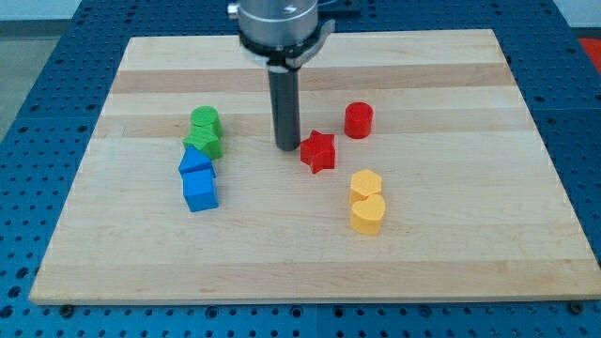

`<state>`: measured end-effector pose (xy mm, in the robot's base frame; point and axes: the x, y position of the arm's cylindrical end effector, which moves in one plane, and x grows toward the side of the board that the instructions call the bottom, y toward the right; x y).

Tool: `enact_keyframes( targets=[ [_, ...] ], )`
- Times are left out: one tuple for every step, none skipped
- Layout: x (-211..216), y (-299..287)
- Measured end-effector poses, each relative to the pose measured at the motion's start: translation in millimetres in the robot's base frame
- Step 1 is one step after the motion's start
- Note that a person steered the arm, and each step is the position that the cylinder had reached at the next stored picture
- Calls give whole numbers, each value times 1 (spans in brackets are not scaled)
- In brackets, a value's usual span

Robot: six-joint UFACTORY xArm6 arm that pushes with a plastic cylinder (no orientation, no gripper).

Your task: Push the red circle into the red star

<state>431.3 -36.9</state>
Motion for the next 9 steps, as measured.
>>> enact_keyframes(
  targets=[
    [11,7],
    [11,35],
    [11,55],
    [11,55],
    [4,36],
    [-24,22],
    [-57,46],
    [-77,62],
    [-92,76]
  ],
)
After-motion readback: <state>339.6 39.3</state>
